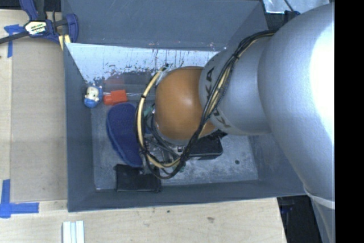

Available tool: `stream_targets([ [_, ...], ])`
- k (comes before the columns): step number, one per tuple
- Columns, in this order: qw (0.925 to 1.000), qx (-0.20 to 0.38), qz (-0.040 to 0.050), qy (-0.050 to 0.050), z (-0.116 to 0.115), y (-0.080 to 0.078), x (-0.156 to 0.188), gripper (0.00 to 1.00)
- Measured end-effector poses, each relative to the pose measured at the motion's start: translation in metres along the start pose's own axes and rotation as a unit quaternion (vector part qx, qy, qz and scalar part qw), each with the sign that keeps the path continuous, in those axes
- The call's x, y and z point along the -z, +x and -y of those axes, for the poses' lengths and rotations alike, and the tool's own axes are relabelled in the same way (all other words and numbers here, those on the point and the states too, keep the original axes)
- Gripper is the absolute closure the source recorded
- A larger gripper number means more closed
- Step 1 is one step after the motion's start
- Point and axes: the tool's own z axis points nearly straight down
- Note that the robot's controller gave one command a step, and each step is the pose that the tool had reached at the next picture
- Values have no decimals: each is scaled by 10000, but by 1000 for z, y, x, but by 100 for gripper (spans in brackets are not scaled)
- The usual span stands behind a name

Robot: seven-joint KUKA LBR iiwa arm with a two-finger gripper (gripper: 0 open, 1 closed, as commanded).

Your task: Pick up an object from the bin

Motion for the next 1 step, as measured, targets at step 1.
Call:
stream_targets([
  [1,9999,107,45,-7,-33,-29,140,100],
])
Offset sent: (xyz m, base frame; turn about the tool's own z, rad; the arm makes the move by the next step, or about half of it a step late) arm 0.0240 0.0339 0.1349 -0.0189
